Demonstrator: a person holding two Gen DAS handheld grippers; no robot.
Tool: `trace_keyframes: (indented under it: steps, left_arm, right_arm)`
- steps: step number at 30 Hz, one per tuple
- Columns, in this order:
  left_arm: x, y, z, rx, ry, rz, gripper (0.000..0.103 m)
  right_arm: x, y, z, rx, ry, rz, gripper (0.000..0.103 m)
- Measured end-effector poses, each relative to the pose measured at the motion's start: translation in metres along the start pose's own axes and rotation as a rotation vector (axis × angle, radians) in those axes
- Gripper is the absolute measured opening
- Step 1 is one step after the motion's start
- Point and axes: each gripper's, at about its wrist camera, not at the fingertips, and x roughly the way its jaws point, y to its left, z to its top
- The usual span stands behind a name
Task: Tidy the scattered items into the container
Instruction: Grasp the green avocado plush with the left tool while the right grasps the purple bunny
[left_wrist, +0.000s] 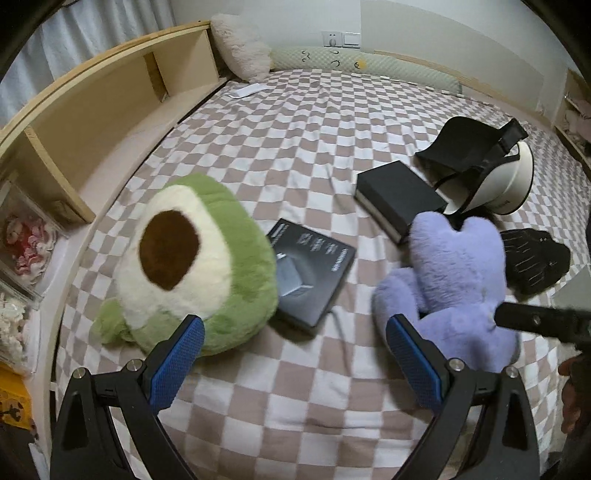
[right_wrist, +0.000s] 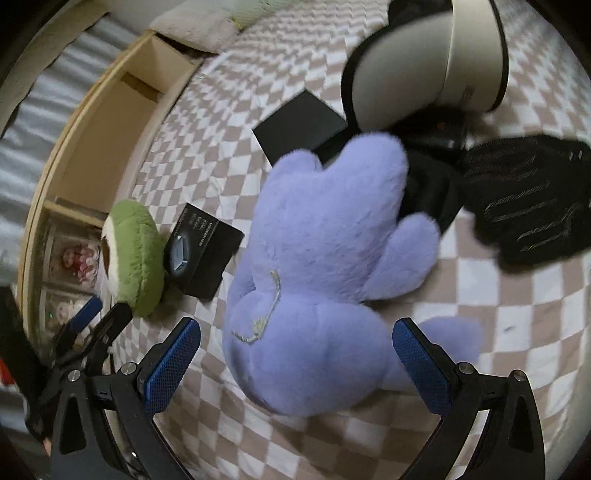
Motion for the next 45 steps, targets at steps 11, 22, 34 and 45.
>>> trace_keyframes:
  steps: [11, 22, 34, 45]
  left_arm:
    - [0.012, 0.045, -0.021, 0.013, 0.006, 0.046, 0.099]
    - [0.027, 0.072, -0.035, 0.055, -0.001, 0.083, 0.1]
    - [0.051, 0.021, -0.056, 0.492, -0.158, 0.387, 0.1]
    - [0.115, 0.001, -0.075, 0.787, -0.223, 0.738, 0.1]
  right_arm:
    - [0.053, 0.009, 0.01, 0.041, 0.032, -0.181, 0.103]
    - [0.079, 0.005, 0.018, 0.049, 0.059, -0.177, 0.086]
    - [0.059, 0.005, 0.019, 0.076, 0.087, -0.052, 0.071]
    - [0.024, 0.015, 0.016, 0.072, 0.074, 0.063, 0.07]
